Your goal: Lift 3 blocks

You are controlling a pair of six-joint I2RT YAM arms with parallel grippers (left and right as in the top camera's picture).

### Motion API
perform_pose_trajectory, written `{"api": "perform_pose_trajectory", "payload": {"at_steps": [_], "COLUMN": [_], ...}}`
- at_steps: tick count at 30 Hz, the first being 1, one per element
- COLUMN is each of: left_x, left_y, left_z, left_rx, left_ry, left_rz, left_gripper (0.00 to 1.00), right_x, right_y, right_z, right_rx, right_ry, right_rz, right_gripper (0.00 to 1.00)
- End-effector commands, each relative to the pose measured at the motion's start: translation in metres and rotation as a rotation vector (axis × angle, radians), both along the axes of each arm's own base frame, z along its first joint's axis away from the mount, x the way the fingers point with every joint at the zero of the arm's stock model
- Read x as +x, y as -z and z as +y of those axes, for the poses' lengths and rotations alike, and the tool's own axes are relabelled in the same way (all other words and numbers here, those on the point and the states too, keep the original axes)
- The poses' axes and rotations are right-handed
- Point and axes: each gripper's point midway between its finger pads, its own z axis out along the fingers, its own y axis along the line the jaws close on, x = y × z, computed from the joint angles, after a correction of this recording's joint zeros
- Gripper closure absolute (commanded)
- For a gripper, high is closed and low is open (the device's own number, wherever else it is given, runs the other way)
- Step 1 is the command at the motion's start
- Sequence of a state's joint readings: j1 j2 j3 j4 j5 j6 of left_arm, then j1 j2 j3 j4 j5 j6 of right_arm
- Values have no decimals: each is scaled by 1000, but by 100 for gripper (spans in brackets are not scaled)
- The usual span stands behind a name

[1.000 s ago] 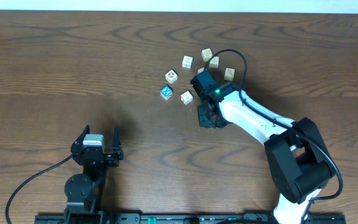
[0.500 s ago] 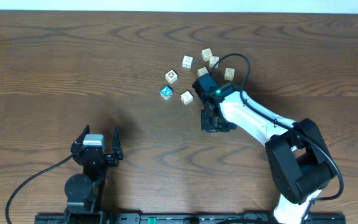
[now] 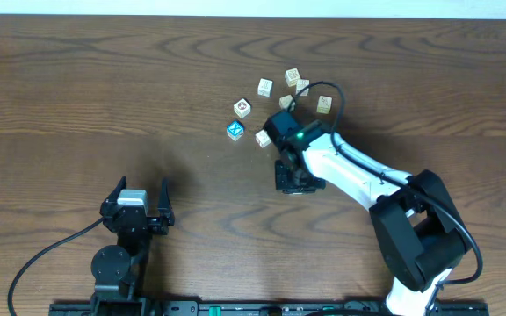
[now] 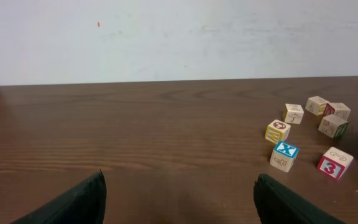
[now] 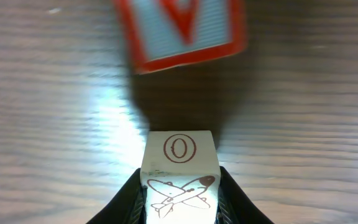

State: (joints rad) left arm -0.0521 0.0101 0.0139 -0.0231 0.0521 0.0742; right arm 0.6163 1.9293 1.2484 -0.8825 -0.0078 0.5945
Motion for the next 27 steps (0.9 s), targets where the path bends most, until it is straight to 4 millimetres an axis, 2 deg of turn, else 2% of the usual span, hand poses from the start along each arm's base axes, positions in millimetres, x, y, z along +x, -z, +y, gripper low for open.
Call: {"api": "perform_pose_trajectory", "payload": {"at_steps": [1,3,7,12,19,27], "left_x": [-1,-1,-1,-1,-1,-1], "left_y": [15,15,15,15,15,15], "left_z": [3,3,3,3,3,3], "left_rx": [-8,-8,-8,-8,-8,-8], "left_ry": [-16,-16,-16,-16,-16,-16], "left_rz": [51,51,51,51,51,51], "left_gripper": [24,24,24,24,24,24], "right_x": [-35,-34,-34,-32,-22,14], "right_y": [32,32,32,32,25,5], "right_z": [5,3,1,-1,3,11], "right_rx": [4,-11,-19,-33,-15,37], "right_ry": [-34,-35,-37,-55,-81,-148], "right_rz": [138,128,127,118,94,14], "right_gripper": [82,79,57,46,43,36]}}
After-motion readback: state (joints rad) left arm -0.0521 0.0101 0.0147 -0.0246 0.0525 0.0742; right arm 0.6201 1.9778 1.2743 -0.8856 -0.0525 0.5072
